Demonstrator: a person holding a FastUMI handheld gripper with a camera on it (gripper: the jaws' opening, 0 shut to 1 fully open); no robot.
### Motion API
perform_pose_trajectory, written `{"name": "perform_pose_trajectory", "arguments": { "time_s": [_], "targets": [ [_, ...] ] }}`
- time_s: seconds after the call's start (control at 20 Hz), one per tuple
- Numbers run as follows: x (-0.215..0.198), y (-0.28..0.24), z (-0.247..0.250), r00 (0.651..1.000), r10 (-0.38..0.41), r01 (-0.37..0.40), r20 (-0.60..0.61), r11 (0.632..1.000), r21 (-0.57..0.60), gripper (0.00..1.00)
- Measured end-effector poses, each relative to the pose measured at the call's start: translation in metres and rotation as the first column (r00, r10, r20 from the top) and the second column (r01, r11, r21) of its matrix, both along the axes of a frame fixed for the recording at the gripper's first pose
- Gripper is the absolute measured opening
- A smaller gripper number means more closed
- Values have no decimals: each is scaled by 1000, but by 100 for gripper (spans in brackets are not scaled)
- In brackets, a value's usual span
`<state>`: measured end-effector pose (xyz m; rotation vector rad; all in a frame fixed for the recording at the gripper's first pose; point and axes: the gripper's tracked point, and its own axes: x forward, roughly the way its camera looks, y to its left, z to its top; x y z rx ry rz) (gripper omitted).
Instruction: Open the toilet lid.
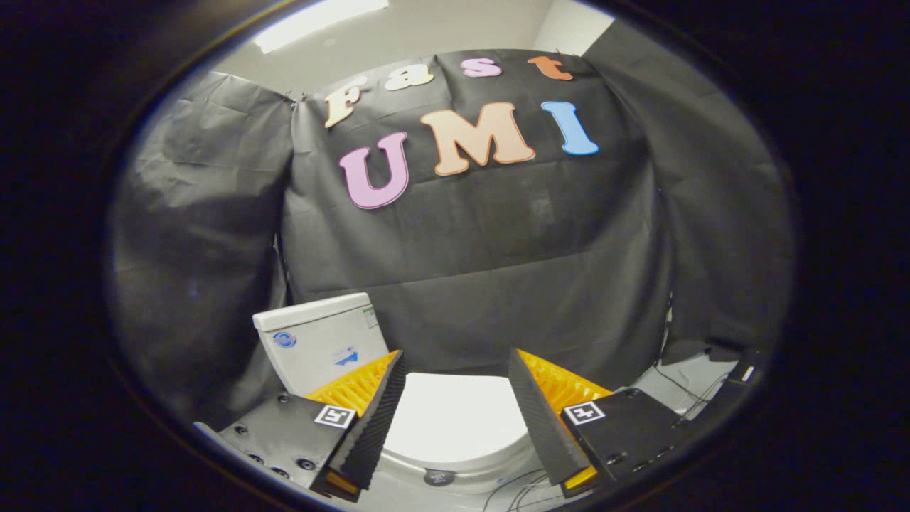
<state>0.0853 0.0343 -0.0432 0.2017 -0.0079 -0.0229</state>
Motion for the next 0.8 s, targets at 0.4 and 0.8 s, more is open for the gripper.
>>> {"name": "perform_pose_trajectory", "arguments": {
  "time_s": [0.4, 0.8],
  "targets": [
    [23, 4, -56, 968, -243, 250, -64, 909, 334, 83],
    [14, 39, -134, 917, -355, 390, -184, 699, 599, 84]
  ]
}}
